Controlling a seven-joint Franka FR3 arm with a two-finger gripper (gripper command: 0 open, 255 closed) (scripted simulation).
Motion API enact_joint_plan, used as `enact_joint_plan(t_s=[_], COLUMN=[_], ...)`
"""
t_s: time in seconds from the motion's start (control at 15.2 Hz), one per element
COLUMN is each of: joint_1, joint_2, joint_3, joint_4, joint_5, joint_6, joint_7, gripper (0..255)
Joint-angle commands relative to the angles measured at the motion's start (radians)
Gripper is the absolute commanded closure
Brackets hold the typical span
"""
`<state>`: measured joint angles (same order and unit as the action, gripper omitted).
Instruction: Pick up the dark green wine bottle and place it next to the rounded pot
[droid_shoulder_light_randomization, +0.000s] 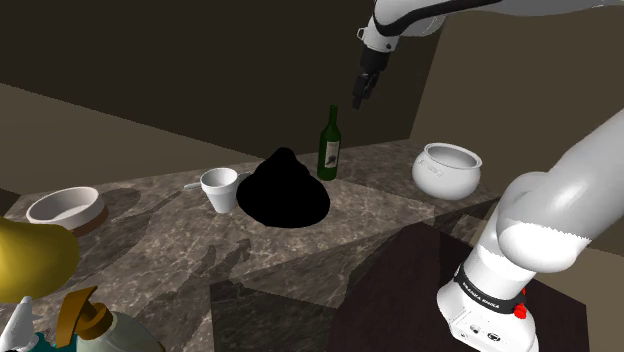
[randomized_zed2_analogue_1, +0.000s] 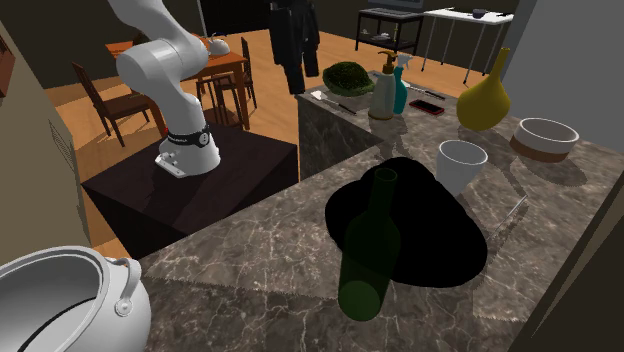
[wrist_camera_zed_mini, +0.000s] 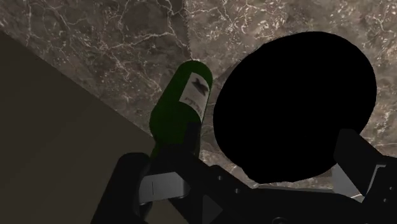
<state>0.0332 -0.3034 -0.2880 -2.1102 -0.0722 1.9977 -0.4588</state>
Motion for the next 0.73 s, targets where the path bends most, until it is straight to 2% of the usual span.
enact_joint_plan(t_s=[0.0, 0.33, 0.66], joint_1=[0.003, -0.002, -0.043], joint_2=[0.078, 0.282, 0.500], joint_3=[-0.028, -0.080, -0.096], joint_4=[0.060, 0.222, 0.429], joint_5=[0.025, 0.117, 0.227], joint_6=[0.017, 0.045, 0.032], joint_7=[-0.053, -0.182, -0.303], gripper=[0, 0, 0])
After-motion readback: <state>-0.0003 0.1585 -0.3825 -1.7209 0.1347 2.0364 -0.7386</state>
